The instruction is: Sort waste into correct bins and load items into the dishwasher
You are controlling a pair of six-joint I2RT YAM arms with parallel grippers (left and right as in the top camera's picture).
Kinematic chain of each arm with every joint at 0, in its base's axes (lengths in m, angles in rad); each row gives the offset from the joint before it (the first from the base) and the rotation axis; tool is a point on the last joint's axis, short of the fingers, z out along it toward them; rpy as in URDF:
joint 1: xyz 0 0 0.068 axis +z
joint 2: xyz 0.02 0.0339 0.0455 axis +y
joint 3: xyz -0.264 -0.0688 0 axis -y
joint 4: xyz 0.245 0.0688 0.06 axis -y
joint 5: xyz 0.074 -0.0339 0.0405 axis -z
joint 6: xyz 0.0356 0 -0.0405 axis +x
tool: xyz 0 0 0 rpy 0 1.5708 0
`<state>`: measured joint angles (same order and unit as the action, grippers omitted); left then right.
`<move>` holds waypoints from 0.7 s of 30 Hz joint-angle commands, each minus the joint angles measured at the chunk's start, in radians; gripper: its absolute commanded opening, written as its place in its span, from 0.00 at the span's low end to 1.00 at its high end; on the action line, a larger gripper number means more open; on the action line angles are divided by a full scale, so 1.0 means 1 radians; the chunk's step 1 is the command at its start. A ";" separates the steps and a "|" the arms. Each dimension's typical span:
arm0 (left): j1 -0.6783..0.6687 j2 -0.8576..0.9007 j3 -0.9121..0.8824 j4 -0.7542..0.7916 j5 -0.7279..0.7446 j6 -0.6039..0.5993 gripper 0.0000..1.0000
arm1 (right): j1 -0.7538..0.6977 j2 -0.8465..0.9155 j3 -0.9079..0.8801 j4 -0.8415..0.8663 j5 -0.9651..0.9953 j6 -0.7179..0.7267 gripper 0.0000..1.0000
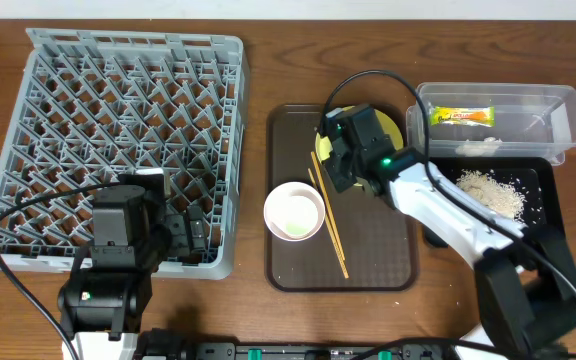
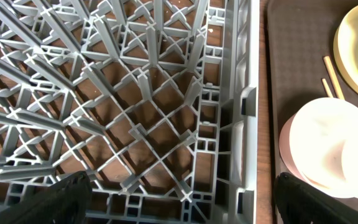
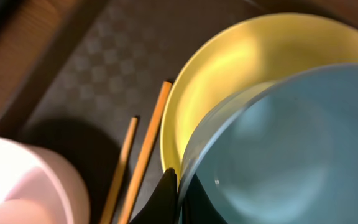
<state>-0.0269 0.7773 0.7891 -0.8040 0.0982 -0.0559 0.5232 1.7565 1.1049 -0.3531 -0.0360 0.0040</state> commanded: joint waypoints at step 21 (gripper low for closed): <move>0.002 -0.001 0.020 0.000 -0.002 -0.009 0.95 | 0.040 -0.172 0.060 -0.177 -0.261 0.132 0.49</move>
<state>-0.0269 0.7773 0.7891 -0.8040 0.0978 -0.0559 0.5346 1.5967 1.1503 -0.4999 -0.2100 0.0792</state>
